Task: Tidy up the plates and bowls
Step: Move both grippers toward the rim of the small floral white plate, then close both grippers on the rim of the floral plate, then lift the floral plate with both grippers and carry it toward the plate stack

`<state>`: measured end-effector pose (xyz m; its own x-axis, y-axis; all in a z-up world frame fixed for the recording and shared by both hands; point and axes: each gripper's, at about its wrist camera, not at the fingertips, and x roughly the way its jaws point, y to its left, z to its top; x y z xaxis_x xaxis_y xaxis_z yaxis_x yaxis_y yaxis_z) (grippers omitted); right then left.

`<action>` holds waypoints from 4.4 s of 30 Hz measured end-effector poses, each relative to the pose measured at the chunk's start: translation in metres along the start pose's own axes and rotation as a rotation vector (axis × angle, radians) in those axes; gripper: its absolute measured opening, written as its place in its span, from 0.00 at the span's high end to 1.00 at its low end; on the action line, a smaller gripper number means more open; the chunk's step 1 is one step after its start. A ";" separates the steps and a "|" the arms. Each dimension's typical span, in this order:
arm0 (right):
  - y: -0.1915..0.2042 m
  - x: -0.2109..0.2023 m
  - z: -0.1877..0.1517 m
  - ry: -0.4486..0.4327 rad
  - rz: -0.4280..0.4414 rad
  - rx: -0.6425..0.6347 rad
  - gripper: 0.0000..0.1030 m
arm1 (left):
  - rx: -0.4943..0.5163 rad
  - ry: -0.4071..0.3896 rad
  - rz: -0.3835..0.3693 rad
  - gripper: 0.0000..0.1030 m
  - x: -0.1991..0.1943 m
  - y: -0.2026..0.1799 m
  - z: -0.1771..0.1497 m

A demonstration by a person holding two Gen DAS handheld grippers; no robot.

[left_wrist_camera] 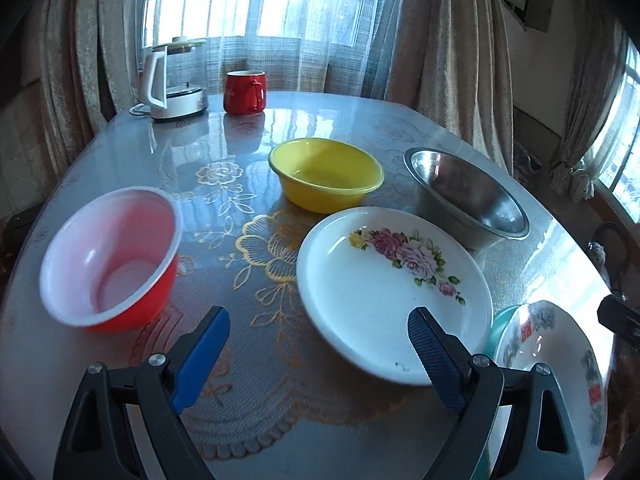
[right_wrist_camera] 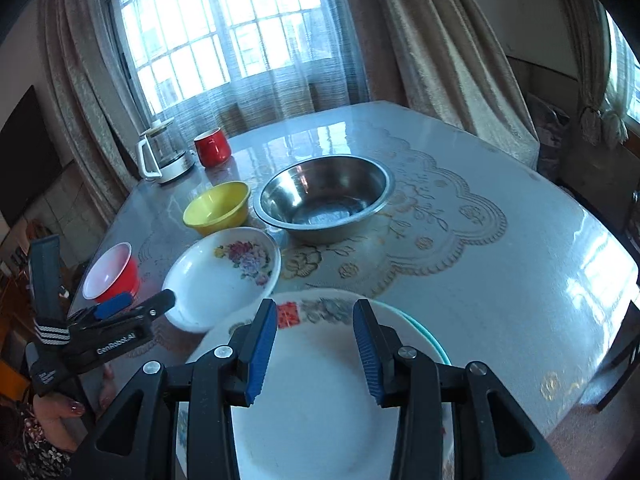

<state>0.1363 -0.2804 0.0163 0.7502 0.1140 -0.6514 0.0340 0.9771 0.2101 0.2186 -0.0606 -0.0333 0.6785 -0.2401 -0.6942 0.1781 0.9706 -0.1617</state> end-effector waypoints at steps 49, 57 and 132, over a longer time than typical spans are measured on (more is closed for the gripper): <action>0.046 0.157 0.036 0.379 0.097 0.001 0.76 | -0.025 0.082 -0.044 0.37 0.023 0.024 0.001; 0.052 0.158 0.035 0.370 0.077 -0.012 0.76 | -0.015 0.085 -0.040 0.51 0.023 0.024 0.002; 0.050 0.062 0.007 0.152 0.173 0.098 0.82 | -0.017 -0.064 -0.118 0.70 -0.011 0.021 0.005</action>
<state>0.1891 -0.2261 -0.0090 0.6426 0.3112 -0.7001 -0.0170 0.9194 0.3930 0.2186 -0.0375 -0.0252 0.6974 -0.3528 -0.6239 0.2478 0.9355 -0.2519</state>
